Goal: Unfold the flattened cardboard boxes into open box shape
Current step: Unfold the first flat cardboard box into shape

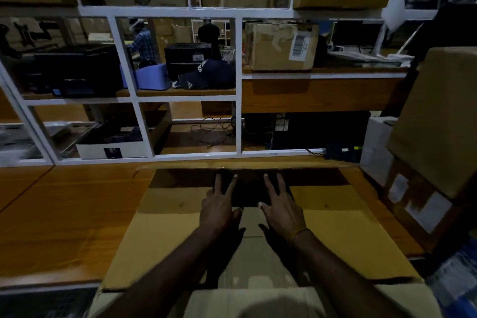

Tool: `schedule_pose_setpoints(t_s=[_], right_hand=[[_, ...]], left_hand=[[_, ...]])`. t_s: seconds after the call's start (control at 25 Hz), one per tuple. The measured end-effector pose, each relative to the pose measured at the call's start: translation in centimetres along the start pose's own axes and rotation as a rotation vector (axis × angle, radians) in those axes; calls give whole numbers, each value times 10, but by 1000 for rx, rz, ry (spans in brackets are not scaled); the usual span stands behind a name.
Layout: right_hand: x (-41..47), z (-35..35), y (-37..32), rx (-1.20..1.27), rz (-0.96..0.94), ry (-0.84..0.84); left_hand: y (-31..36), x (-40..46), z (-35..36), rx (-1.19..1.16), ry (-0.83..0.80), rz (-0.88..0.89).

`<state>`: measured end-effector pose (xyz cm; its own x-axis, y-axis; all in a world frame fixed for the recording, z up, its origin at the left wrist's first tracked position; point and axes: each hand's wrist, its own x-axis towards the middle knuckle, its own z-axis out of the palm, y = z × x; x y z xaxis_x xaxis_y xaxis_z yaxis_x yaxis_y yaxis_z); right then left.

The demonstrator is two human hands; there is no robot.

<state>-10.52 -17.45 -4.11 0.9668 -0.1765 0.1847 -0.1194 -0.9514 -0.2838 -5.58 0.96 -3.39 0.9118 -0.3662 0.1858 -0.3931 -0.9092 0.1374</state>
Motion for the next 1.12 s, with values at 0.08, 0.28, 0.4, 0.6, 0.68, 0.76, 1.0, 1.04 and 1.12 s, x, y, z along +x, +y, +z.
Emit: schedule_pose_setpoints(t_s=[0.08,0.28,0.4,0.6,0.68,0.76,1.0,1.04,1.12], right_hand=[[22,-1,0,-26,-13,59],[88,-16,2,-149,-29,114],[127,-15,5,-218,-46,123],[171,15,11,-333,-24,1],[178,32,15,-358,-42,-42],[183,46,17,-398,-49,-60],[194,62,15,-451,-25,47],[195,63,16,-460,-26,75],[198,65,18,-480,-30,102]], left_hand=[[-3,26,1,-25,15,13],[-15,89,0,-18,55,90],[-17,126,3,3,53,92],[-23,165,20,110,-37,68],[-26,172,31,136,-76,67],[-29,175,44,168,-99,62],[-22,177,63,154,2,46],[-21,179,62,157,31,56],[-22,185,61,176,85,81]])
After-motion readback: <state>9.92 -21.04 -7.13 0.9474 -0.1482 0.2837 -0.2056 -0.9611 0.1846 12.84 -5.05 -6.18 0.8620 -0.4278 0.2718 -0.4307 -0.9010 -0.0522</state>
